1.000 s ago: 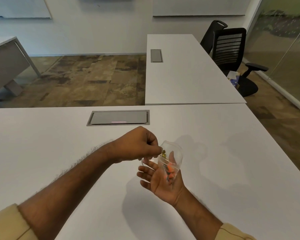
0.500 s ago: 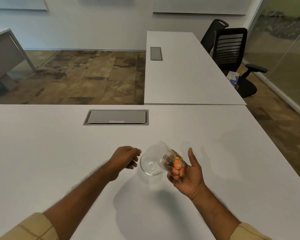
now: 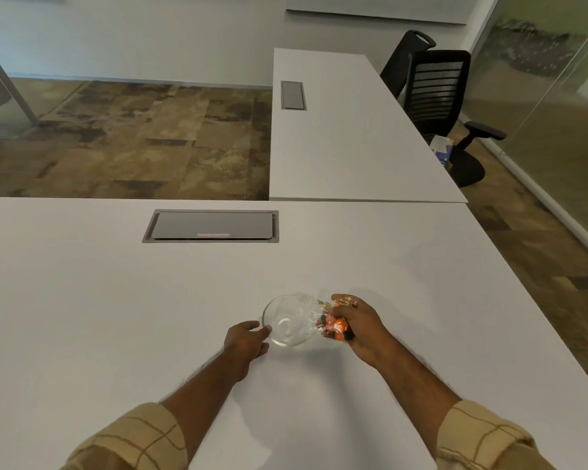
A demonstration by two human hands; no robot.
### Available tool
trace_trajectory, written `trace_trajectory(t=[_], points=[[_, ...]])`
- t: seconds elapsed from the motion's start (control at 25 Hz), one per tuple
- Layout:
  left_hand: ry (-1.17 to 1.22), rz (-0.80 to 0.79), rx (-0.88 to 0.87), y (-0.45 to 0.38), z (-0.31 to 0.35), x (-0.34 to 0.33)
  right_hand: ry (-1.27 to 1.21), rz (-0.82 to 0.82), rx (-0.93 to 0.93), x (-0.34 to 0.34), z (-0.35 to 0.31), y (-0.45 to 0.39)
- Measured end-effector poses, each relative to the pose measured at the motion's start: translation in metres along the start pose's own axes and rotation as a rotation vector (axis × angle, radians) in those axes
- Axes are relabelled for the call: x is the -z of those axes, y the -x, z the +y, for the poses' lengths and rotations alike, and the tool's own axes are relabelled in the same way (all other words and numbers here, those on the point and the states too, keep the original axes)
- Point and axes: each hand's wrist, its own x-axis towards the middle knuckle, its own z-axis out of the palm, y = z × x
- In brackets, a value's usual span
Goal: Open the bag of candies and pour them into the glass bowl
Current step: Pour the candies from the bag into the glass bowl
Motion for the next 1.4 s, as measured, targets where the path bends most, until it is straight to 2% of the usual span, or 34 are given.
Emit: trace_trajectory(t=[0.32,0.64,1.4], points=[[-0.035,0.004,0.008,-0.016,-0.007,-0.007,0.211,0.037,0.041,-0.012,-0.008,-0.010],[0.014,0.002,0.025,-0.015,-0.004,-0.007,0.236,0.044,0.068,-0.015,-0.008,-0.016],[-0.073,0.001,0.007,-0.020,-0.002,-0.004,0.277,0.020,0.106,-0.029,-0.020,-0.010]])
